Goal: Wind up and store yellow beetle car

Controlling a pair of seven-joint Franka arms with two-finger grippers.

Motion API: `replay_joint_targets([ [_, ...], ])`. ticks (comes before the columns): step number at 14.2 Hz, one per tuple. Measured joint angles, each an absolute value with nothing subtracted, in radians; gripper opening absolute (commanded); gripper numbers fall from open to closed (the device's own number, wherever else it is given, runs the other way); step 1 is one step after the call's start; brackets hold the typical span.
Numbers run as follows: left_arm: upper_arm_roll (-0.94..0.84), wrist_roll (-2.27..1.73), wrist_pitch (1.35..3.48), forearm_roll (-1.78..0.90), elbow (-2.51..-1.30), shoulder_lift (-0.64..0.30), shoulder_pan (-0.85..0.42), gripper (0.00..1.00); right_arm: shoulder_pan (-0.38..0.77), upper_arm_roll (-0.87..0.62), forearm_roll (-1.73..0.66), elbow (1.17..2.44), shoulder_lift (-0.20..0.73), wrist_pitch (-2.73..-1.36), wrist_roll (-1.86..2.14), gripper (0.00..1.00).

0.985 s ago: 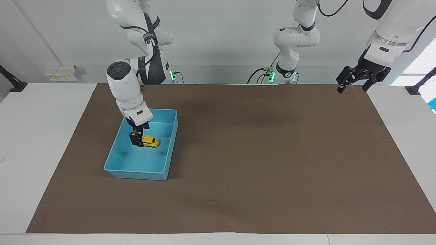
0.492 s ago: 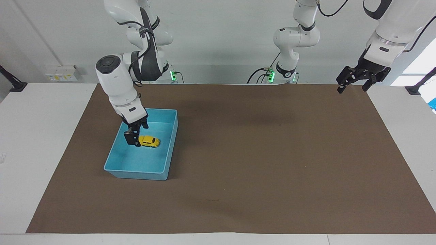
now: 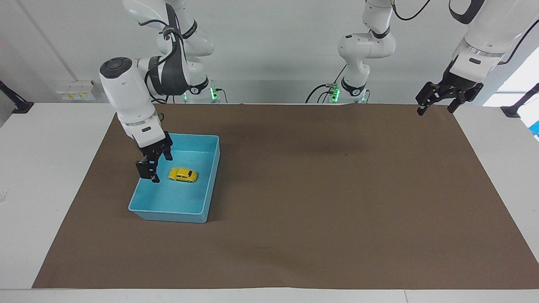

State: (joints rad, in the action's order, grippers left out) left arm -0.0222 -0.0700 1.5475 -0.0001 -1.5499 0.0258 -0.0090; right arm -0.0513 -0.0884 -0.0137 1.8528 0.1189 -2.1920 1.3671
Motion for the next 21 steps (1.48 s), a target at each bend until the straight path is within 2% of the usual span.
replay_joint_targets([
  [7, -0.022, -0.07, 1.547, 0.0, -1.55, 0.026, -0.009, 1.0, -0.047, -0.085, -0.012, 1.826, 0.03, -2.138, 1.367, 1.0],
  [14, -0.022, -0.07, 1.547, 0.0, -1.55, 0.026, -0.009, 1.0, -0.036, -0.035, -0.013, 1.769, 0.024, -2.126, 1.366, 1.0],
  [21, -0.022, -0.07, 1.547, 0.0, -1.55, 0.026, -0.009, 1.0, 0.007, 0.014, -0.014, 1.677, 0.023, -1.976, 1.28, 1.0],
])
